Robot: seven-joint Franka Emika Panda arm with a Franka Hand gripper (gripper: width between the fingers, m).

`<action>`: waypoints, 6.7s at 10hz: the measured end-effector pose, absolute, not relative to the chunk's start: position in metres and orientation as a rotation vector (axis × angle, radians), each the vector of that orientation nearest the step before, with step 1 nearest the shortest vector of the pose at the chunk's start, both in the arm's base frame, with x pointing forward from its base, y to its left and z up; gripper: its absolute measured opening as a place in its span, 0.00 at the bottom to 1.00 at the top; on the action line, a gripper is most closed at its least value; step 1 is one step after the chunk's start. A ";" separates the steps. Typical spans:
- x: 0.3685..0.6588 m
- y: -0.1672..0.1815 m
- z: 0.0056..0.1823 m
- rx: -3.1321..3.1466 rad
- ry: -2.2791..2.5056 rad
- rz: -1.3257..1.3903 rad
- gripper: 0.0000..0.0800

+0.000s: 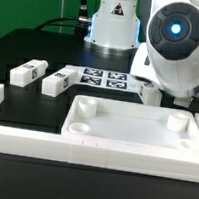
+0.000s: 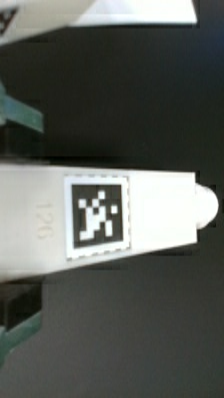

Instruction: Assemble desk

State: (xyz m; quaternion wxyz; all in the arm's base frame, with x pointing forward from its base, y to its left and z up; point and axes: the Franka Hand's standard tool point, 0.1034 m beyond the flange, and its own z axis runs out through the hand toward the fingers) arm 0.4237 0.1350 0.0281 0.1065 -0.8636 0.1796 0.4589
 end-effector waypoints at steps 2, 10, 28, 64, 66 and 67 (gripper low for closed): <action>0.442 0.119 0.062 -2.499 0.470 1.352 0.36; 0.475 0.101 0.090 -2.522 0.515 1.228 0.36; 0.575 0.106 0.161 -2.983 0.317 -0.240 0.36; 0.630 0.105 0.149 -2.987 -0.109 -0.711 0.36; 0.632 0.102 0.149 -2.993 -0.123 -0.711 0.36; 0.635 0.099 0.149 -2.995 -0.122 -0.715 0.36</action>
Offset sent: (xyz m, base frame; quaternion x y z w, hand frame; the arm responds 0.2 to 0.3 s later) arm 0.0145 -0.0230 0.0154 0.0051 -0.0146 0.0246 0.9996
